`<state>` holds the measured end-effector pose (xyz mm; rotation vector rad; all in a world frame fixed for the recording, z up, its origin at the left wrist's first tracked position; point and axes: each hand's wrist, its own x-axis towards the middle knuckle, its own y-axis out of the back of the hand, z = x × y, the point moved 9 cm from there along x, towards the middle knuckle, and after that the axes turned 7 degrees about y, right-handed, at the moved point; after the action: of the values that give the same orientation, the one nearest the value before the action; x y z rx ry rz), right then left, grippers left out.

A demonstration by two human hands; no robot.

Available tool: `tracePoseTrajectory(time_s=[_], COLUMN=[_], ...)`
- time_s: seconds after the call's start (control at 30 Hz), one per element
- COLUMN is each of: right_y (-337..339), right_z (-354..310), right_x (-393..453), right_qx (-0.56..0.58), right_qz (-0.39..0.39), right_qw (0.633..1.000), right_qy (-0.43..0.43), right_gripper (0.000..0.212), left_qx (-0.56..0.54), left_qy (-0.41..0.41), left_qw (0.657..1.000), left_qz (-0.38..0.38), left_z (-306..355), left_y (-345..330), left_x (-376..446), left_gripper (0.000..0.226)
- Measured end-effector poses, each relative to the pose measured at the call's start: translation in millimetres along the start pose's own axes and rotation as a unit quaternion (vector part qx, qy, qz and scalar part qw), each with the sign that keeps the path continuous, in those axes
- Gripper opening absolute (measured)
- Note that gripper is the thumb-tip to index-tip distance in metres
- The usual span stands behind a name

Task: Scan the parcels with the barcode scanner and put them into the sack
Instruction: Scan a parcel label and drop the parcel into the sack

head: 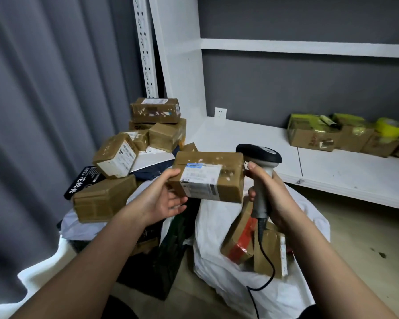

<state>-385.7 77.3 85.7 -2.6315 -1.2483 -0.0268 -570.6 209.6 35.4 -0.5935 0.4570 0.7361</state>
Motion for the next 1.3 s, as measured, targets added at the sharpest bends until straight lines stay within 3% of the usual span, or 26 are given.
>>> tracePoseTrajectory(time_s=[0.1,0.17,0.4,0.53,0.67,0.93,1.3], right_y=[17,20,-16,-33,-39,-48,-66], right_z=[-7,-11,-8,-11,-12,-13,-16], right_x=[-2,-4,-15,-22,-24,-32,-45], right_qx=[-0.024,-0.010,0.052,0.045,0.043,0.049,0.039], right_qz=[0.111,0.137,0.043,0.016,-0.005,-0.031,-0.046], right_qw=[0.993,0.989,0.997,0.998,0.998,0.997,0.996], right_qy=[0.035,0.055,0.040,0.047,0.040,0.048,0.062], right_gripper=[0.013,0.008,0.010,0.015,0.020,0.025,0.031], left_qx=[-0.118,-0.188,-0.303,-0.315,-0.320,-0.336,-0.302], left_qy=[0.019,0.008,-0.049,-0.064,-0.065,-0.074,-0.111], left_qw=[0.993,0.982,0.952,0.947,0.945,0.938,0.943], left_qz=[0.003,0.008,-0.017,-0.001,0.014,-0.044,-0.081], left_z=[-9,-11,-7,-5,-5,-5,-4], left_y=[-6,-10,-26,-22,-24,-41,-46], left_x=[2,2,7,13,19,30,58], left_gripper=[0.043,0.047,0.046,0.054,0.043,0.044,0.065])
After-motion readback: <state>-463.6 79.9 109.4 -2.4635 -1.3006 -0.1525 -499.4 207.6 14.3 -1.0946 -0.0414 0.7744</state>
